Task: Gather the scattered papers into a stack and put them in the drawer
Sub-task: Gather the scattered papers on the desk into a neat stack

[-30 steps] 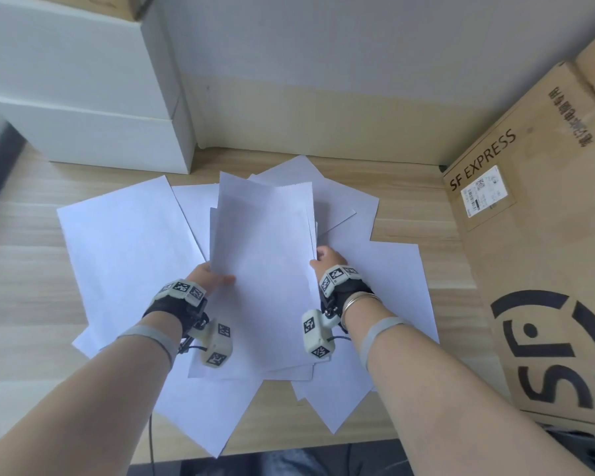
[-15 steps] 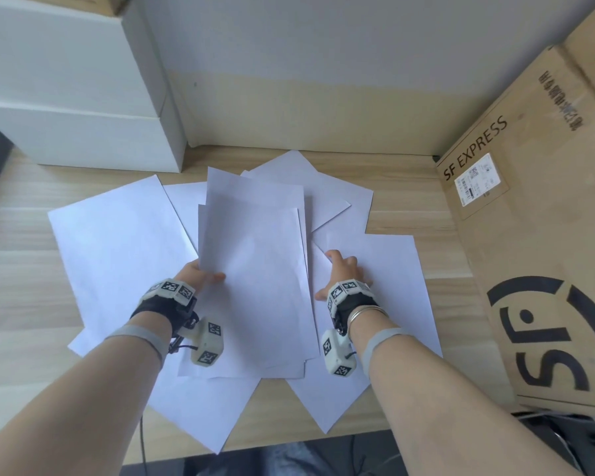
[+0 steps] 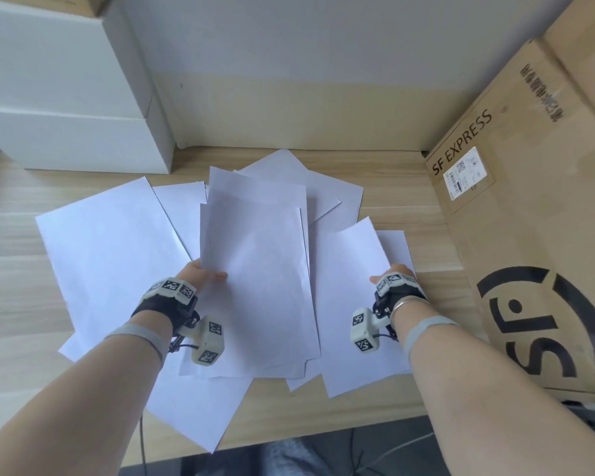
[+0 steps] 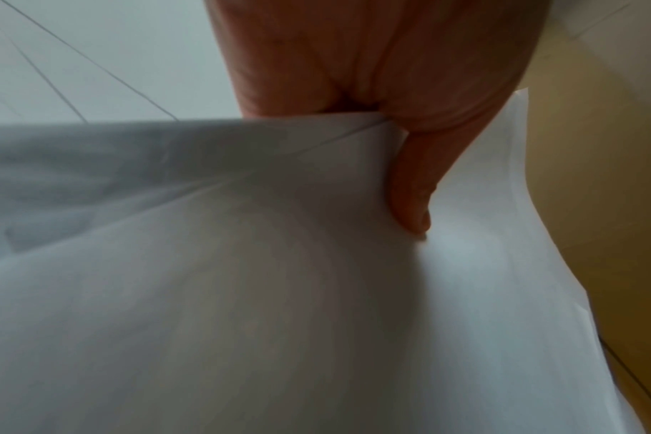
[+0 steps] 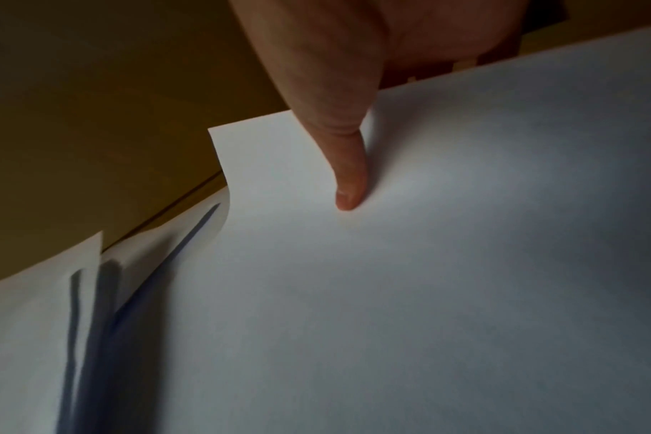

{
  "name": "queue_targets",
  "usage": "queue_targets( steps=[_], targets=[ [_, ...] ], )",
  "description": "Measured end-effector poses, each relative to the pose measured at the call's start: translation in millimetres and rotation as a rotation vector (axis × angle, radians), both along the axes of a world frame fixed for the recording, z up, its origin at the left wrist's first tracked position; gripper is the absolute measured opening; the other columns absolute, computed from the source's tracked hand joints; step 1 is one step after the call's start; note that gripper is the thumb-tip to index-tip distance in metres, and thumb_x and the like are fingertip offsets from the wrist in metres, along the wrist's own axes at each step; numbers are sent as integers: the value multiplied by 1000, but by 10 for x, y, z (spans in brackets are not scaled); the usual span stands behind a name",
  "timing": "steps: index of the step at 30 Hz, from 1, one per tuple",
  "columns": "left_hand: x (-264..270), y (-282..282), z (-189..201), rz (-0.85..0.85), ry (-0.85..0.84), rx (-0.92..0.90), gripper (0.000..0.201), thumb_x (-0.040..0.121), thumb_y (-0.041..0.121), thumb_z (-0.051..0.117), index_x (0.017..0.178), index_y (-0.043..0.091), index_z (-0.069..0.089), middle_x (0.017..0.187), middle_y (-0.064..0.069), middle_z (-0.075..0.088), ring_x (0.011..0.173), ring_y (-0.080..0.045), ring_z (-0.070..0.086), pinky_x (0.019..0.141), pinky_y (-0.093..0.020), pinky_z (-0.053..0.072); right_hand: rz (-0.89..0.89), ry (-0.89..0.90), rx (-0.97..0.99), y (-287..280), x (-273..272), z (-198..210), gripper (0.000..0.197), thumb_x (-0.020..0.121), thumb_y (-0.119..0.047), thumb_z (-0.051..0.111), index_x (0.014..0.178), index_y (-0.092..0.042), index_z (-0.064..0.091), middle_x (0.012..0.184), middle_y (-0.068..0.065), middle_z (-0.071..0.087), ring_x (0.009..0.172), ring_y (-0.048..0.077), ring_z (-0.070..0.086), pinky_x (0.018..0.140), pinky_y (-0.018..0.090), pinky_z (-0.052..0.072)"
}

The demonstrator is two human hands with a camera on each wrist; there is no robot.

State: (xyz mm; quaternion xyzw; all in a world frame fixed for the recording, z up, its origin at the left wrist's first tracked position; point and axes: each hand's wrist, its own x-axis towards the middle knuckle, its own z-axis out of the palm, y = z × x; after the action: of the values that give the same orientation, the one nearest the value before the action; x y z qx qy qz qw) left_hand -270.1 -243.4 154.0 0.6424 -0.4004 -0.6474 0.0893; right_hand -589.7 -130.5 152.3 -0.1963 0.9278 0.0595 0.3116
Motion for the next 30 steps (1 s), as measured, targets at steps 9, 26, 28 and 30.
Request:
queue_targets(
  steps=[9,26,28,30],
  targets=[
    [-46,45,-64,-19,-23,20,16,89,-5,54,80,8,56,74,-9,55,65,-22,52,73,-34,42,-168,-143,-167,304,-227,-86,58,84,-22,67,135,-7,43,143,15,36,131,31,39,93,32,39],
    [-1,52,-108,-41,-86,3,32,85,-6,59,116,-3,56,76,-11,58,72,-27,57,87,-41,44,-142,-69,-635,340,-468,47,43,85,1,52,124,-17,48,111,9,61,96,28,60,83,31,48],
    [-5,53,-96,-51,-104,-7,36,84,-5,60,120,-6,55,78,-12,59,80,-30,58,91,-45,45,-107,-54,-672,326,-507,141,46,85,1,51,128,-16,50,122,12,62,108,29,59,90,32,46],
    [-23,56,-83,-68,-135,-32,38,84,-5,60,122,-6,54,80,-12,60,80,-28,57,89,-42,45,-67,-27,-701,313,-535,230,36,85,1,50,119,-9,59,116,13,65,98,26,60,81,25,44]
  ],
)
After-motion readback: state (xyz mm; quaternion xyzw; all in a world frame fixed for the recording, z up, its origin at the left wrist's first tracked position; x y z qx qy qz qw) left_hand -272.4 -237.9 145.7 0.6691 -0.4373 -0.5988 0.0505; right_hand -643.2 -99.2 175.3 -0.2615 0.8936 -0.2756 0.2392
